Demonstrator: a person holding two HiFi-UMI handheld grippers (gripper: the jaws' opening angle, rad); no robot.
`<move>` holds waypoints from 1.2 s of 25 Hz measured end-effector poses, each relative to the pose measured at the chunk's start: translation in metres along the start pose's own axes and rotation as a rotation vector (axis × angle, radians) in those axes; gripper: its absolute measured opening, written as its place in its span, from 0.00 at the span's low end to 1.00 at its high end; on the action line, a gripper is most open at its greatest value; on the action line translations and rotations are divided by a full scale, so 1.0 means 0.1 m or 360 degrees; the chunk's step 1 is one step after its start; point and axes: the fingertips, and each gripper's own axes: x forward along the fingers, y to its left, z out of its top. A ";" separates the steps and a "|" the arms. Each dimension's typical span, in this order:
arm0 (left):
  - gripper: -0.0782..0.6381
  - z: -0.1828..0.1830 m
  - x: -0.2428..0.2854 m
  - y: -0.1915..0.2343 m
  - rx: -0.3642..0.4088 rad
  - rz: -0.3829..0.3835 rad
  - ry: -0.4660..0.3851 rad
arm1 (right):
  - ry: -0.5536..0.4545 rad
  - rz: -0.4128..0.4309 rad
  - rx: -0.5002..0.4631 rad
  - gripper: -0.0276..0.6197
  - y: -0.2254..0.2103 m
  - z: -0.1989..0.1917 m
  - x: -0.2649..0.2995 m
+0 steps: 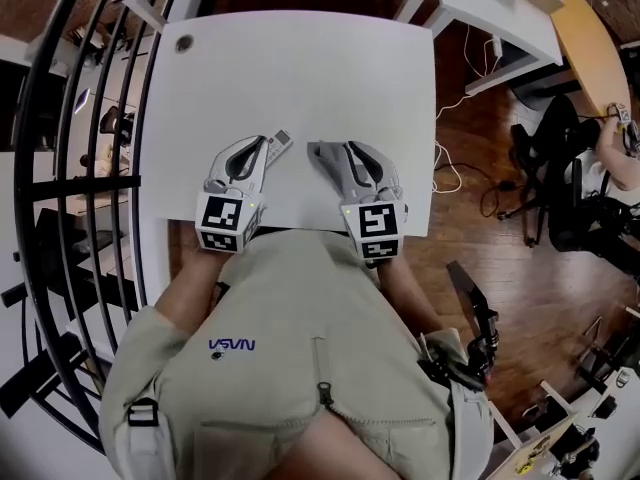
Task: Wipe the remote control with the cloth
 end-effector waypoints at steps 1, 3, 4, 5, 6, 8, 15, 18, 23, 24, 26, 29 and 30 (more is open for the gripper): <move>0.12 0.09 -0.04 -0.04 -0.0009 0.0018 -0.0037 | -0.0043 -0.0013 0.0006 0.08 -0.01 0.07 -0.05; 0.12 0.25 -0.09 -0.16 -0.0021 0.0044 -0.0105 | -0.0121 -0.0029 0.0022 0.05 -0.04 0.18 -0.16; 0.12 0.31 -0.11 -0.22 -0.0025 0.0064 -0.0135 | -0.0156 -0.0028 0.0030 0.05 -0.06 0.22 -0.20; 0.12 0.38 -0.14 -0.28 -0.0030 0.0090 -0.0161 | -0.0189 -0.0020 0.0038 0.05 -0.08 0.26 -0.24; 0.12 0.44 -0.17 -0.32 -0.0036 0.0120 -0.0183 | -0.0220 -0.0006 0.0045 0.05 -0.08 0.30 -0.28; 0.12 0.56 -0.25 -0.41 -0.0041 0.0171 -0.0219 | -0.0285 0.0024 0.0054 0.05 -0.08 0.39 -0.36; 0.12 0.88 -0.54 -0.76 -0.0051 0.0230 -0.0341 | -0.0502 0.0017 0.0083 0.05 -0.09 0.75 -0.66; 0.12 0.90 -0.67 -0.81 -0.0039 0.0221 -0.0376 | -0.0531 -0.0009 0.0072 0.05 -0.02 0.83 -0.84; 0.12 0.90 -1.05 -0.86 -0.0001 0.0179 -0.0463 | -0.0561 -0.0084 0.0012 0.05 0.27 0.83 -1.12; 0.12 0.86 -1.19 -0.87 0.0015 0.0172 -0.0467 | -0.0560 -0.0093 0.0005 0.05 0.40 0.81 -1.18; 0.12 0.73 -1.48 -0.86 0.0051 0.0155 -0.0455 | -0.0548 -0.0110 -0.0017 0.05 0.68 0.75 -1.30; 0.12 0.51 -1.91 -0.79 0.0096 0.0132 -0.0439 | -0.0540 -0.0153 -0.0010 0.05 1.10 0.70 -1.48; 0.12 0.46 -2.05 -0.77 0.0095 0.0126 -0.0444 | -0.0541 -0.0170 0.0004 0.05 1.23 0.69 -1.55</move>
